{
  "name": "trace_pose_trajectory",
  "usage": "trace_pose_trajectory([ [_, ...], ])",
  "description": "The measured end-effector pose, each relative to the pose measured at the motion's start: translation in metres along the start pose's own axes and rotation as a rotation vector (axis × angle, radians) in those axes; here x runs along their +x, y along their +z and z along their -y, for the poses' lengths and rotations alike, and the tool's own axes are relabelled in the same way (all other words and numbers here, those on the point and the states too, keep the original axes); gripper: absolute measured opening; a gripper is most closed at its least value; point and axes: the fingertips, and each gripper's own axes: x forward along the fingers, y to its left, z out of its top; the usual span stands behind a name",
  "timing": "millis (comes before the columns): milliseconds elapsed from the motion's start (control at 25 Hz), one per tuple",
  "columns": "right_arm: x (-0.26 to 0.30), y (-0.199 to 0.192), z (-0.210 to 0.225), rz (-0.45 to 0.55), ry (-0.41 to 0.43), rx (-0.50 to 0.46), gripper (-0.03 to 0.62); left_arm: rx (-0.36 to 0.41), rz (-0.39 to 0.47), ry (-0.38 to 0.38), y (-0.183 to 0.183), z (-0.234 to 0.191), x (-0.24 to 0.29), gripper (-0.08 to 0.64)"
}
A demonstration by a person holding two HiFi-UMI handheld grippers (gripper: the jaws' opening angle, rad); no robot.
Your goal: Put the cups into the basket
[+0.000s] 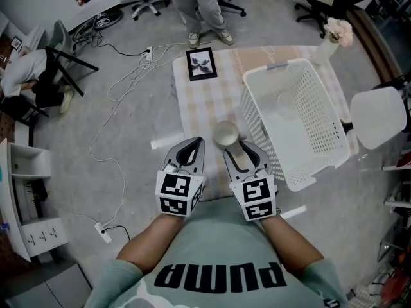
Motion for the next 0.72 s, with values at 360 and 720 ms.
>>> trace_pose_trajectory([
  [360,0.008,-0.009,0.0,-0.026,0.011,0.006,0.231,0.008,-0.003,0.003,-0.001,-0.002,0.002,0.002],
  [720,0.025,-0.014,0.004,-0.056,0.016,-0.002,0.271,0.006,0.004,0.031,0.001,-0.014,0.01,0.002],
])
